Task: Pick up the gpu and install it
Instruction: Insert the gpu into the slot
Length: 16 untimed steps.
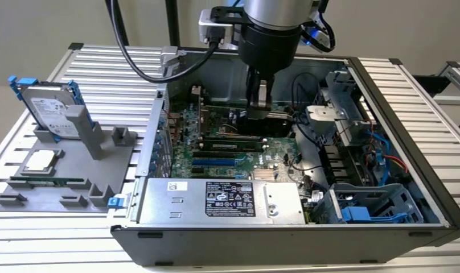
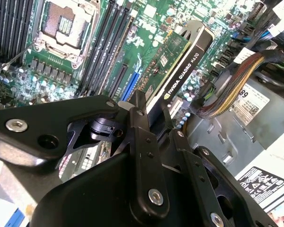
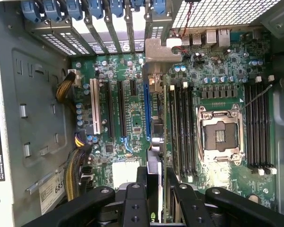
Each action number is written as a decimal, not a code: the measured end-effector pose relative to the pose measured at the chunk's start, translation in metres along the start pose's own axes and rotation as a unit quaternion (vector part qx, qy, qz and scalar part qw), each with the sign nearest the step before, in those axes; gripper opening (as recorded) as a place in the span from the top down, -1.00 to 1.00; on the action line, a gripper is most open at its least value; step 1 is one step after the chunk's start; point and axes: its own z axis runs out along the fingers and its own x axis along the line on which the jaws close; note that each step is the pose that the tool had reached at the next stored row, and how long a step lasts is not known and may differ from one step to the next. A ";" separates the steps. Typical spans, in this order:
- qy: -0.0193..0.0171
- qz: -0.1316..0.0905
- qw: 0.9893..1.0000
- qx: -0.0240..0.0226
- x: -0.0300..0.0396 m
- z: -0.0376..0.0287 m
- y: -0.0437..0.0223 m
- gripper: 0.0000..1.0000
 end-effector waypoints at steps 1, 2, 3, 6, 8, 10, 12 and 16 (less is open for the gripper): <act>0.000 0.000 1.000 0.000 0.0000 0.0003 0.0000 1.00; 0.000 0.000 1.000 0.000 0.0000 0.0006 0.0000 1.00; 0.000 0.000 1.000 0.000 0.0000 0.0008 0.0000 1.00; 0.000 0.000 1.000 0.000 0.0000 0.0016 0.0000 1.00; 0.000 0.000 1.000 0.000 0.0000 0.0022 0.0000 1.00; 0.000 0.000 1.000 0.000 0.0000 0.0028 0.0000 1.00; 0.001 0.000 1.000 0.000 0.0000 0.0033 0.0000 1.00; 0.001 0.000 1.000 0.000 0.0001 0.0047 0.0000 1.00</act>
